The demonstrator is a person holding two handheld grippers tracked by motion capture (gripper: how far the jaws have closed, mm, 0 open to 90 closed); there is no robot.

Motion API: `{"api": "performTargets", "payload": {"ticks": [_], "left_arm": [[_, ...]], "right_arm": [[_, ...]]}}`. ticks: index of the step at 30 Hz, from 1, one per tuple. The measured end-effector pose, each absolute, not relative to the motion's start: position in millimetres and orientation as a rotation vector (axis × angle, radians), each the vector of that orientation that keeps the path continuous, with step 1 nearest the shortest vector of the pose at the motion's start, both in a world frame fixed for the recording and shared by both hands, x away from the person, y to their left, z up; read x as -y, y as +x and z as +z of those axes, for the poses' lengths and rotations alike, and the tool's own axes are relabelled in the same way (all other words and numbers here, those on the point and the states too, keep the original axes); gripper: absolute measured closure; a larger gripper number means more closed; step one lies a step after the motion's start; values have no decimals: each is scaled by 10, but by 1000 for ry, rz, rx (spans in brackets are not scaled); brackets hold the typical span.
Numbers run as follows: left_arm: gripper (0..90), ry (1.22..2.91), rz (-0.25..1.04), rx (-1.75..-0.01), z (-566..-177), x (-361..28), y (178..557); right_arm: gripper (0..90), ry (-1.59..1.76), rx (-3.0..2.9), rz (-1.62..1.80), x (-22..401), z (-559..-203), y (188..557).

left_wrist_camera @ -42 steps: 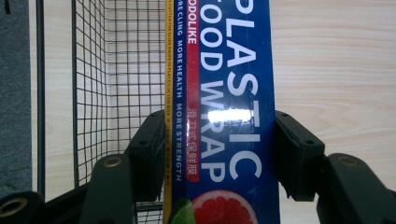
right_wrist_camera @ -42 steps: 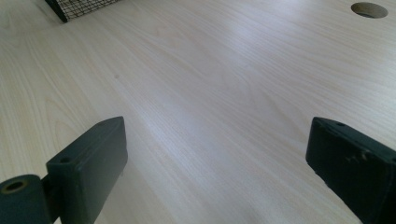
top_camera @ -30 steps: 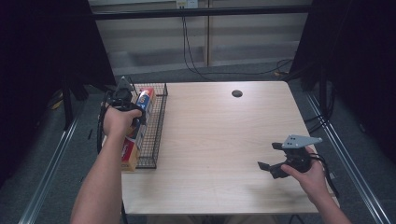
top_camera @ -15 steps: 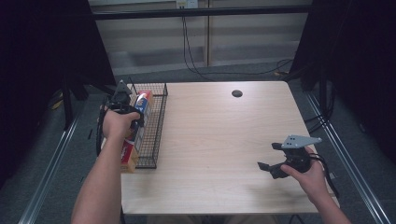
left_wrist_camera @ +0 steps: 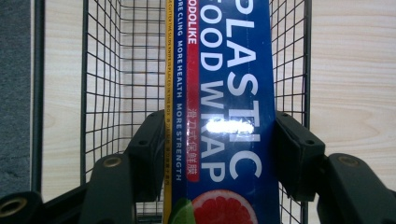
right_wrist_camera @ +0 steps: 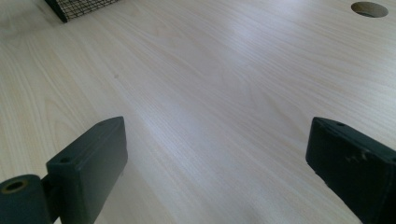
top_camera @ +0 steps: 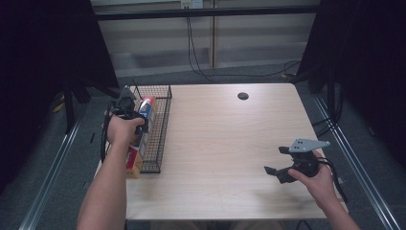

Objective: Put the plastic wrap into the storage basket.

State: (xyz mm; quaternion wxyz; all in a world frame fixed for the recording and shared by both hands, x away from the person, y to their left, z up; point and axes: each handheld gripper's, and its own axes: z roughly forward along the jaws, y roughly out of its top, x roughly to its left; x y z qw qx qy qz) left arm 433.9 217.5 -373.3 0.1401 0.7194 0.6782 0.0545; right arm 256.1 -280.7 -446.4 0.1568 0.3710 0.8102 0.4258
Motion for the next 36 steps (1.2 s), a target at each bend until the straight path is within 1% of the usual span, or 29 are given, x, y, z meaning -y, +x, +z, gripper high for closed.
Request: {"api": "performTargets", "payload": {"ticks": [15,20,22,36], "left_arm": [[430,2090,151,-1961,-3792,-2199,4374],[429,2051,149,-1992,-3803,-2178,4376],[429,2074,142,-1969,-3808,-2199,4386],[428,2068,133,-1981,-3839,-2203,4393]], "right_arm": [[51,1062,-2325,1223,2808,-4470,2563],[50,1062,-2329,1220,2801,-4475,2563],[50,1063,-2328,1220,2802,-4474,2563],[50,1062,-2326,1219,2804,-4473,2560]]}}
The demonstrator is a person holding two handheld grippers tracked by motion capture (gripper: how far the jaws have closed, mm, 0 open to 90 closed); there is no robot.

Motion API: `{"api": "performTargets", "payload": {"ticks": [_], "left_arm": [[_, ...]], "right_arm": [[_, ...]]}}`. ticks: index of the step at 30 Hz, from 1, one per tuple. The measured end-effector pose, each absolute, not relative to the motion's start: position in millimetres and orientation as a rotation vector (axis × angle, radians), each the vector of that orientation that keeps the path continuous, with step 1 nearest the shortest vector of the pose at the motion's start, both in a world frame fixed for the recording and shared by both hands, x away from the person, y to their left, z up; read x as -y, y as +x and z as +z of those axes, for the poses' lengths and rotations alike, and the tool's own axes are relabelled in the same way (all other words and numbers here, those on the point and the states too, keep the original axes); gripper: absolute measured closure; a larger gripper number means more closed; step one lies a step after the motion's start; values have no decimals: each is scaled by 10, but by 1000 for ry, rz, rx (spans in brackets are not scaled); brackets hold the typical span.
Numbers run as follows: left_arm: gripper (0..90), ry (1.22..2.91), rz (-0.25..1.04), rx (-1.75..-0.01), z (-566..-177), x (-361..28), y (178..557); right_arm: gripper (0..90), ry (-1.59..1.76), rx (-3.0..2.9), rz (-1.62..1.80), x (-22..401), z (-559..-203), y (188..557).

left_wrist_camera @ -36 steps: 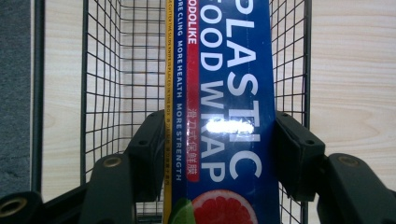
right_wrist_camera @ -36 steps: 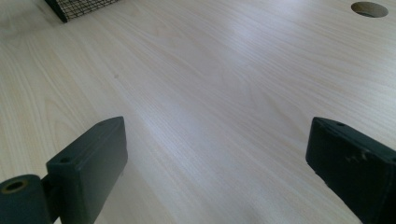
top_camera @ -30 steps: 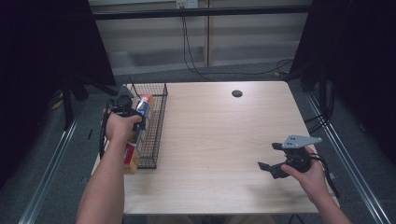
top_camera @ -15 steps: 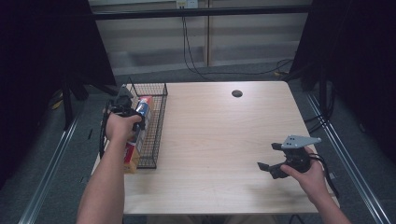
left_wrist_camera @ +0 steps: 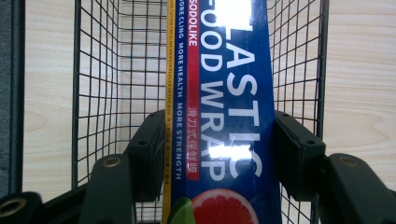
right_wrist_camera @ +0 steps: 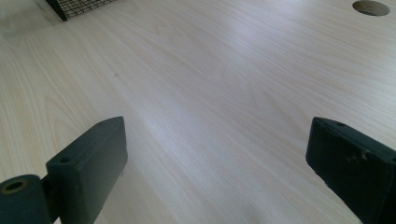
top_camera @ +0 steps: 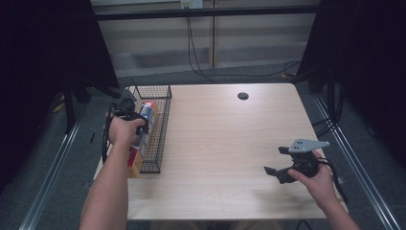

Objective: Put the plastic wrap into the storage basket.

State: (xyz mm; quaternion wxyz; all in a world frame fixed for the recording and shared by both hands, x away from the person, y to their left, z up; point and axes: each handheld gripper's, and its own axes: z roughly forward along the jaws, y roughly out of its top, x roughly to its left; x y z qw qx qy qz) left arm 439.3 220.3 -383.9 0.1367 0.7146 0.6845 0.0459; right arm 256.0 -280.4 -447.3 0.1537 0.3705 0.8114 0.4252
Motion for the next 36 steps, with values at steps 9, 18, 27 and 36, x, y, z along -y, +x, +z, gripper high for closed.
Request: {"api": "performTargets", "payload": {"ticks": [9,18,27,36], "left_arm": [[427,2069,124,-1990,-3865,-2198,4403],[425,2065,129,-2000,-3891,-2203,4405],[422,2044,139,-2019,-3893,-2196,4401],[413,2059,138,-2003,-3899,-2193,4397]], "right_arm": [[50,1063,-2328,1221,2800,-4474,2564],[50,1059,-2330,1220,2795,-4471,2563],[50,1057,-2329,1221,2791,-4471,2566],[50,1055,-2329,1222,2785,-4464,2564]]}}
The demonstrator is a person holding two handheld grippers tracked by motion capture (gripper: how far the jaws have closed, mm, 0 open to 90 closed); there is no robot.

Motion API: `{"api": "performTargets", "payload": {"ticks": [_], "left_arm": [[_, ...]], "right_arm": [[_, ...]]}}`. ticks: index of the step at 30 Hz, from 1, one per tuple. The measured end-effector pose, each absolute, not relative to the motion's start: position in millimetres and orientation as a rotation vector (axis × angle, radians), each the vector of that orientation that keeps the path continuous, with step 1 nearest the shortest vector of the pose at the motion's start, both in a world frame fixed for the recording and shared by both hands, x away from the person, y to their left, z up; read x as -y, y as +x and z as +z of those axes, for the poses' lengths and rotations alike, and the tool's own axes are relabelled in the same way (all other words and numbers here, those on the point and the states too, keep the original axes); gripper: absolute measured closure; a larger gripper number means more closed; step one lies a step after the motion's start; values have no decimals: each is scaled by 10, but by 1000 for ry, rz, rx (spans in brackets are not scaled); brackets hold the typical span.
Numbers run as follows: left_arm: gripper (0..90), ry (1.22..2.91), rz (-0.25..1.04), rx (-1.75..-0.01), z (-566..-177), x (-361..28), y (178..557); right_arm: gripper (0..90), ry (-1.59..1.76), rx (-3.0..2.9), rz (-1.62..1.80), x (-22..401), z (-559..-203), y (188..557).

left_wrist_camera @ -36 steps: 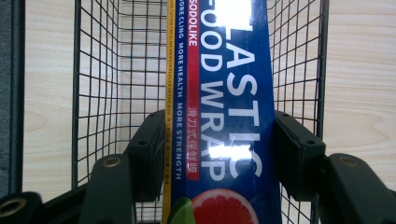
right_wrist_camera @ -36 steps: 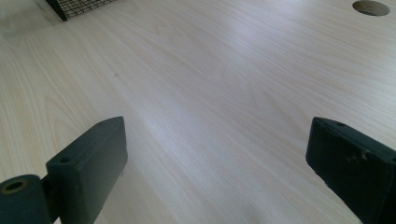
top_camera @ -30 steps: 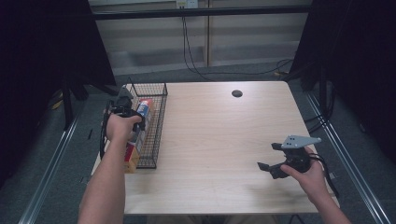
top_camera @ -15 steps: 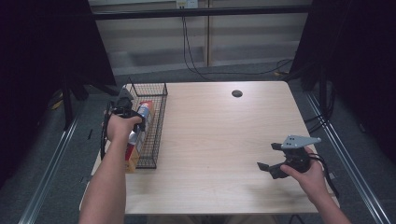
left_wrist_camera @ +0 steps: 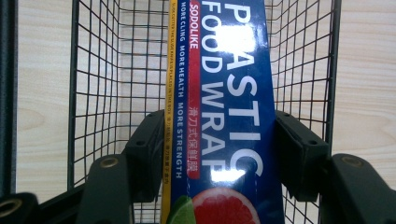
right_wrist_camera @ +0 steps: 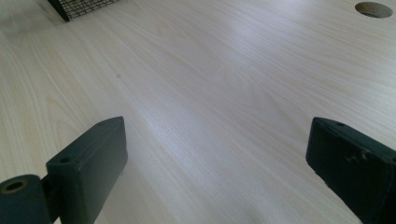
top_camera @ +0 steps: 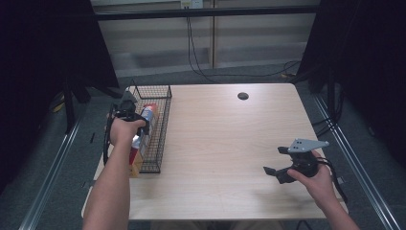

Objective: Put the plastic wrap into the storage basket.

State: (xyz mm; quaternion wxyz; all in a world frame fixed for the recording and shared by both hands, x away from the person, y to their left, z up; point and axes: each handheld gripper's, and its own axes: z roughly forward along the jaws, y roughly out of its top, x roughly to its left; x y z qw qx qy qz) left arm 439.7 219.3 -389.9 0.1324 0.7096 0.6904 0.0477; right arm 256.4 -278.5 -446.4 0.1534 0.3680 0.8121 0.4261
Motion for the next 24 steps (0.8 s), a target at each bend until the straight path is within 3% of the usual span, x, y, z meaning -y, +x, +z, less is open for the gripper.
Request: {"api": "performTargets", "payload": {"ticks": [11,24], "left_arm": [[381,2055,163,-1977,-3900,-2183,4384],[255,2015,151,-1950,-3774,-2239,4347]], "right_arm": [[50,1050,-2329,1227,2788,-4457,2561],[50,1043,-2329,1224,2762,-4454,2594]]}}
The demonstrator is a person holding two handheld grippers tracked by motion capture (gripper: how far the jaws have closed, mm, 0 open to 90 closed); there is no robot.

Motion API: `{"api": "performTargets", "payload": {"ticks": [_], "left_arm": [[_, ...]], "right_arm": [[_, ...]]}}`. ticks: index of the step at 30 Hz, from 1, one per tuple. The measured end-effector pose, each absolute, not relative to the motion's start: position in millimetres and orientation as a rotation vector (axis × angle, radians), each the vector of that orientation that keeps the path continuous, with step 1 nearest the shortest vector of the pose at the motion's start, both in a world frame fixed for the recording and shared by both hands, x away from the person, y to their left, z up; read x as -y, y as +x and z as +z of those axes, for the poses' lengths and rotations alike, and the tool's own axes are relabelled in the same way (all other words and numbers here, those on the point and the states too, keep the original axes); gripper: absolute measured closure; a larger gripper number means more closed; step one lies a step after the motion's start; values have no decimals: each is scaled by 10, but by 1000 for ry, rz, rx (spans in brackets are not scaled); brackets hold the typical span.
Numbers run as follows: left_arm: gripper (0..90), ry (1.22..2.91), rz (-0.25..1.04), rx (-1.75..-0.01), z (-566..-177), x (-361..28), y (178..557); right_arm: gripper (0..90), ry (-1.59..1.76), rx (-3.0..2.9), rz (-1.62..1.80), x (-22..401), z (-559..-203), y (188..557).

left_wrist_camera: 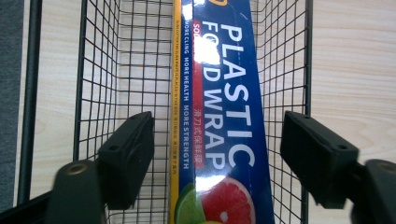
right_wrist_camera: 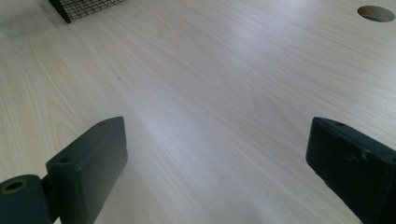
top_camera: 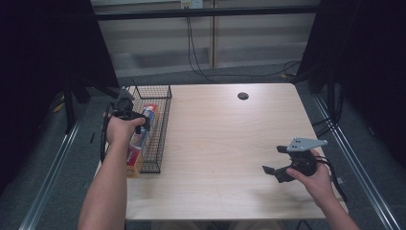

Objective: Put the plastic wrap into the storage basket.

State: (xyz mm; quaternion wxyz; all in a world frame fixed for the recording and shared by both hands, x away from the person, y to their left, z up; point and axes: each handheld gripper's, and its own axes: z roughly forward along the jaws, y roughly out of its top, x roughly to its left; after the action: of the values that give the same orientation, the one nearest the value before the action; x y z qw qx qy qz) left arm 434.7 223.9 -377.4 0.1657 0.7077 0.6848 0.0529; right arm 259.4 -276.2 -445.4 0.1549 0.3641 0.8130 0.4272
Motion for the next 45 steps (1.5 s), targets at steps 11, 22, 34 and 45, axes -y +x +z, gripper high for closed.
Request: {"api": "performTargets", "payload": {"ticks": [11,22,34,45], "left_arm": [[178,2015,133,-1904,-3680,-2195,4330],[165,2012,107,-1826,-3522,-2175,4291],[160,2035,98,-1708,-3386,-2016,4215],[156,2054,79,-1618,-3330,-1882,4164]], "right_arm": [[50,1049,-2324,1233,2777,-4441,2590],[50,1047,-2323,1230,2778,-4439,2575],[50,1042,-2325,1233,2780,-4433,2563],[50,1044,-2325,1233,2775,-4434,2559]]}}
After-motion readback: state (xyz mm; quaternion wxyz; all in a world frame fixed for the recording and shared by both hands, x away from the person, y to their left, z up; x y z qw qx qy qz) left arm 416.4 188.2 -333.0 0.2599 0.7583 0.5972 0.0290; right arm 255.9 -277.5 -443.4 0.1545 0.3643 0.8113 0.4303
